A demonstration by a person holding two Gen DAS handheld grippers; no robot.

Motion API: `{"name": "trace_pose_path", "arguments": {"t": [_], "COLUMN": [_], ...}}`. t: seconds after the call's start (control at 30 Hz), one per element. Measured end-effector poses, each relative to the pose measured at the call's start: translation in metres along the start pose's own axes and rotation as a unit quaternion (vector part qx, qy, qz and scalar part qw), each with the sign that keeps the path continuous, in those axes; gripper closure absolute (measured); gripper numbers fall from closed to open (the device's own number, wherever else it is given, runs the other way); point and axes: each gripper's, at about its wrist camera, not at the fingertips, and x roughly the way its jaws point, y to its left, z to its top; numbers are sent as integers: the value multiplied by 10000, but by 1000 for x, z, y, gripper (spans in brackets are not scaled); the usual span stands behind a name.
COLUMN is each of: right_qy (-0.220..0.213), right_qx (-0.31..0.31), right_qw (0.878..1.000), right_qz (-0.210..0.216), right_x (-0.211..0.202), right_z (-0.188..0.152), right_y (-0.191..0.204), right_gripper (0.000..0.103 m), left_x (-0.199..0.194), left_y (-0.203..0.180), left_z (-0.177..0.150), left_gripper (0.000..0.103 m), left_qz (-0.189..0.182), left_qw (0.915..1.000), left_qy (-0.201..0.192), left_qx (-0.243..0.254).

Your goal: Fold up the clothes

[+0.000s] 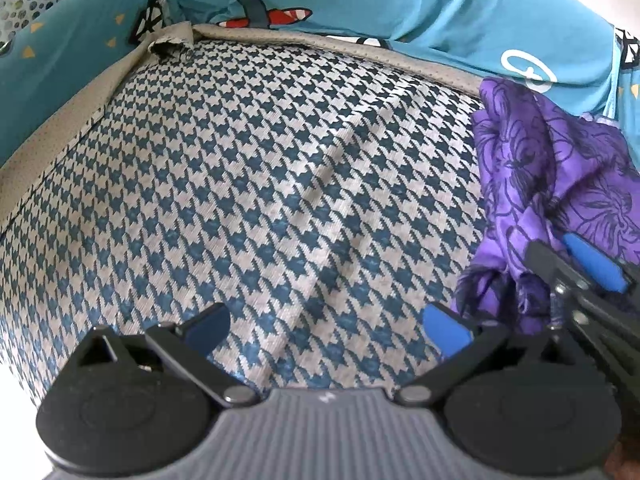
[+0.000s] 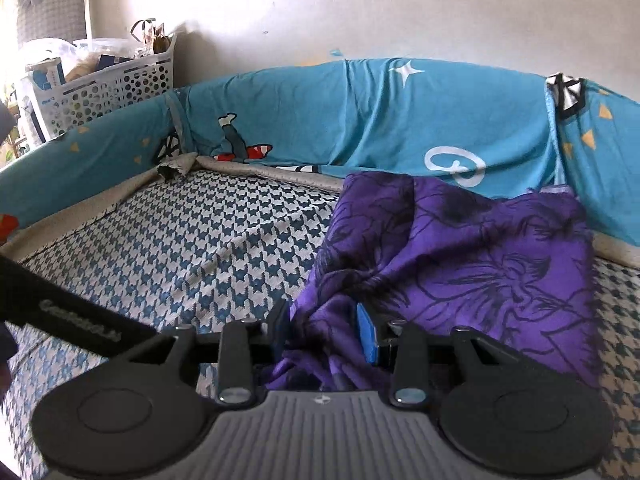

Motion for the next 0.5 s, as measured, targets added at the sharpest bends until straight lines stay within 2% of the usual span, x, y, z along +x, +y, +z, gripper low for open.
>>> {"name": "trace_pose_path", "arguments": {"t": [0.2,0.5], "right_qy": [-3,187], "right_qx": [-34,312], "right_qw": [9998,9980], "right_qz": [-216,-509], "right_x": [-31,-68], "right_z": [-9,-31], "right_y": [-5,-14], "right_gripper": [65,63], "left_x": [-1,3], "left_y": [-9,-33], "left_z": [-3,-11], "left_gripper": [0,0], "left_qz": [8,111], "left_qw": [9998,9984], "left_qy": [-34,-44], "left_qx": [194,555]}}
